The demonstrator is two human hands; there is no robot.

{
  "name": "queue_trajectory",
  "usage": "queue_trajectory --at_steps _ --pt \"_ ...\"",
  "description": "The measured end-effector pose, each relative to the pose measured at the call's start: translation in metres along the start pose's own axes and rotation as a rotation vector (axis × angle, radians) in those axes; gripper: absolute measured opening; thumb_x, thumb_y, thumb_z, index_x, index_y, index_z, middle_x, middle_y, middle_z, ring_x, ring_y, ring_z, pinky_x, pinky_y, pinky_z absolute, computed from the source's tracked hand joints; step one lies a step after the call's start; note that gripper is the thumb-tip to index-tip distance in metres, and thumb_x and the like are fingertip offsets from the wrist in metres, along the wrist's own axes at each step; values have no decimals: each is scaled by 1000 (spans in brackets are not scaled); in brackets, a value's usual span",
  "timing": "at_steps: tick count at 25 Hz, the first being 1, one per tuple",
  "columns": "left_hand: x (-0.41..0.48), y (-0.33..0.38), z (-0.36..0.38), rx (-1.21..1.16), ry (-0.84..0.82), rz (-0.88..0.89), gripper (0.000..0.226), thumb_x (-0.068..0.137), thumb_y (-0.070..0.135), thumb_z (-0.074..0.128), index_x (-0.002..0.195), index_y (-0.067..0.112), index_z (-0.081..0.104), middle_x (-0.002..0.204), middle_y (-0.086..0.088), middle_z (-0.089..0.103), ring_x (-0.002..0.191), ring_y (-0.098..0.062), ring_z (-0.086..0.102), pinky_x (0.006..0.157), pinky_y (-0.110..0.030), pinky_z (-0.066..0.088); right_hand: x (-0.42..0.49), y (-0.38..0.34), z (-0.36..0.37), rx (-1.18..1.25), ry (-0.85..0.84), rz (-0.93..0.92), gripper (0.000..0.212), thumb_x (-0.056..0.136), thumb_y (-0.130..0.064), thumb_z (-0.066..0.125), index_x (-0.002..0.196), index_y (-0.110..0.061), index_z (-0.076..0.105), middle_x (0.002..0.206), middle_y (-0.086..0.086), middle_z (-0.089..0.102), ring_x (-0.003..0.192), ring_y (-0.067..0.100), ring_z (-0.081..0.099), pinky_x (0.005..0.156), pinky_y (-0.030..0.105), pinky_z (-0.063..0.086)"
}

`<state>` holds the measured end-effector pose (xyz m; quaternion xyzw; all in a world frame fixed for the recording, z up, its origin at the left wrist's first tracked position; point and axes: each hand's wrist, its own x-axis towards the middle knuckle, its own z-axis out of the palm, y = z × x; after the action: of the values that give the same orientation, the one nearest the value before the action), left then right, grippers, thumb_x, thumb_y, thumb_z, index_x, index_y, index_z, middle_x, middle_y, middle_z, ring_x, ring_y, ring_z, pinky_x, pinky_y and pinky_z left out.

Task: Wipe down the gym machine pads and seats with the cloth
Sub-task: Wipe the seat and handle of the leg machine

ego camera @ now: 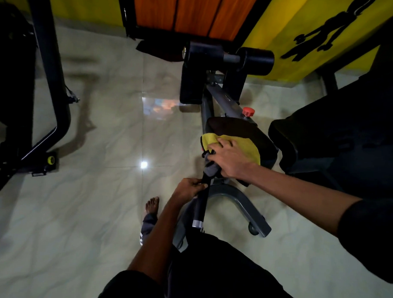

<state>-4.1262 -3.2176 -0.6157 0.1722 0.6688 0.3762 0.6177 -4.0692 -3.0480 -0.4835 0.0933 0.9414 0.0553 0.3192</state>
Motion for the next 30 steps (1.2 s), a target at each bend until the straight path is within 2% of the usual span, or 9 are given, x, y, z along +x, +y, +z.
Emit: queue_trajectory --at_steps 3,7,11,15,19,22,24,26,30 --pt "0 4 -1 25 -2 -13 30 84 29 74 112 19 73 85 -4 74 75 -17 68 80 -44 57 5 15 -2 218 16 114 61 74 -30 73 132 -36 56 148 -2 38 133 33 40 103 54 39" --pt "2 16 1 163 -27 -21 54 79 32 70 131 19 60 108 -6 74 97 -22 70 88 -40 56 35 28 -3 425 7 262 57 75 -36 72 129 -45 58 143 -4 43 127 31 47 105 59 38" --pt "5 37 14 281 73 59 46 88 21 60 134 17 56 125 -11 66 111 -30 65 91 -33 50 52 59 2 620 -24 402 66 83 -58 68 143 -40 47 155 -3 37 136 31 44 110 58 36" --pt "4 55 22 173 153 74 41 101 26 48 141 19 52 138 -8 59 126 -28 55 99 -28 40 20 72 28 682 84 542 62 88 -64 60 144 -43 45 152 1 41 135 34 44 109 54 39" --pt "8 78 30 37 237 93 44 106 38 36 145 21 47 146 -6 52 135 -26 46 106 -31 35 22 94 43 695 205 653 49 89 -54 61 135 -39 56 141 4 53 128 36 51 99 47 42" --pt "13 97 40 22 271 103 50 104 48 35 144 22 50 143 -6 54 134 -25 48 107 -31 35 37 109 41 761 206 680 41 85 -50 64 123 -34 65 124 8 63 115 38 60 83 40 43" --pt "22 106 46 22 299 87 52 103 53 35 138 22 56 137 -8 60 129 -28 53 107 -34 39 27 110 47 747 171 630 49 86 -52 61 133 -37 59 134 8 56 121 38 56 92 45 44" --pt "33 112 48 24 345 78 52 102 55 35 130 20 62 130 -10 64 123 -29 56 105 -37 43 6 102 59 672 217 591 56 85 -57 58 139 -41 52 139 6 52 122 36 55 101 50 40" --pt "41 123 56 123 442 78 53 101 54 39 117 13 68 117 -13 69 112 -30 62 90 -33 46 -22 120 87 654 350 613 55 82 -57 54 134 -39 56 132 3 56 118 34 57 98 48 44"
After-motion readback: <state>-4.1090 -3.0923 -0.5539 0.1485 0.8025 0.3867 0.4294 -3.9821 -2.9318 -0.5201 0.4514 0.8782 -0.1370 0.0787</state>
